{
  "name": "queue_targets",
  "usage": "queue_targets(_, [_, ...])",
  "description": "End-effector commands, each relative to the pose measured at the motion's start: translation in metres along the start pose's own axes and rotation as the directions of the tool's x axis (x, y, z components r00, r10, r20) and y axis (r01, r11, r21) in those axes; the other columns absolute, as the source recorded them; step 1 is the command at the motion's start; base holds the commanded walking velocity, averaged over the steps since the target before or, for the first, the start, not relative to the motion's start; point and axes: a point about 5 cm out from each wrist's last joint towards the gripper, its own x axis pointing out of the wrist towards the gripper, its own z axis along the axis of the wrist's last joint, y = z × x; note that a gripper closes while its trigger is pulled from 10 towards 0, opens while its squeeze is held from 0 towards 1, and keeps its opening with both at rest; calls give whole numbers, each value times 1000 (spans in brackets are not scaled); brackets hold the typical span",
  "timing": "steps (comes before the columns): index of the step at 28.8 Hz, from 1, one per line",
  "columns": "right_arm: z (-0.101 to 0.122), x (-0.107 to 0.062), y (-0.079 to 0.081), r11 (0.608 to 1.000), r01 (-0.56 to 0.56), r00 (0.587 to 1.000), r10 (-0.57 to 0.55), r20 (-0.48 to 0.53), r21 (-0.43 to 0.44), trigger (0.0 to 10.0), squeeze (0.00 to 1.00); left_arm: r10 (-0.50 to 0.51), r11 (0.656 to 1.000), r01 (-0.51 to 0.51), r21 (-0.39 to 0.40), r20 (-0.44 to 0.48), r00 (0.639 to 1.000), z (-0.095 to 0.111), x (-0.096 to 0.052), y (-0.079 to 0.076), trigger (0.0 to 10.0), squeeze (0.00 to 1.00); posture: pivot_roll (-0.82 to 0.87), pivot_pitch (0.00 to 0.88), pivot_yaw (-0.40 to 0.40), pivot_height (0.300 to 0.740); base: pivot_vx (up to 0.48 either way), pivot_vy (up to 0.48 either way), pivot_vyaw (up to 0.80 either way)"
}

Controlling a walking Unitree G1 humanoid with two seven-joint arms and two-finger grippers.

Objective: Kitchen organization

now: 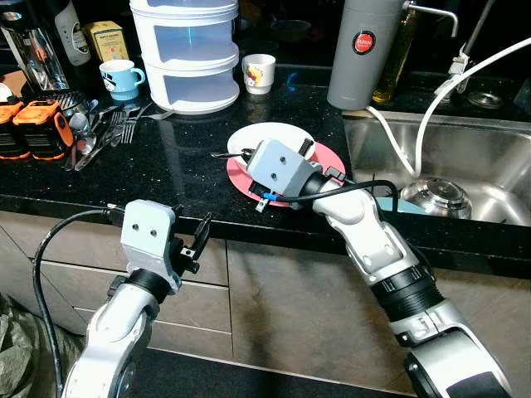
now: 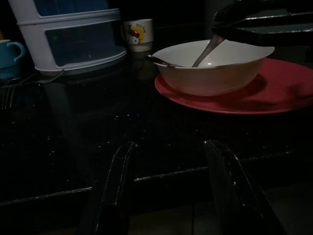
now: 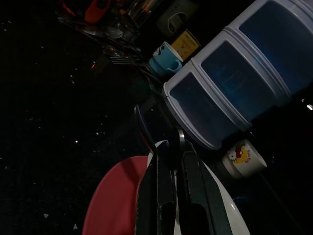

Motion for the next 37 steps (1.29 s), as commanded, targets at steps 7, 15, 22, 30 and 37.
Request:
queue_targets(7, [7, -1, -27, 989, 138, 990, -139, 28, 58, 0, 0, -12, 1000, 12, 8, -8, 1000, -3, 3, -2, 10000, 0, 116, 0, 5, 740, 0, 0, 0])
queue_targets(15, [-4, -10, -37, 993, 99, 994, -95, -54, 71, 0, 0, -13, 1000, 13, 12, -2, 1000, -1, 3, -1, 10000, 0, 113, 0, 8, 740, 0, 0, 0])
queue_targets(22, [1, -14, -30, 978, -12, 1000, 11, 4, 207, 0, 0, -17, 1000, 17, 9, 0, 1000, -1, 4, -3, 10000, 0, 112, 0, 8, 740, 0, 0, 0])
queue_targets(30, [15, -17, -42, 930, -39, 994, -2, 112, 366, 0, 0, -11, 1000, 11, 9, -3, 1000, -1, 3, -2, 10000, 0, 114, 0, 5, 740, 0, 0, 0])
queue_targets(37, [18, -18, -44, 924, -43, 993, -3, 122, 379, 0, 0, -9, 1000, 9, 7, -1, 1000, -1, 3, -2, 10000, 0, 112, 0, 5, 740, 0, 0, 0])
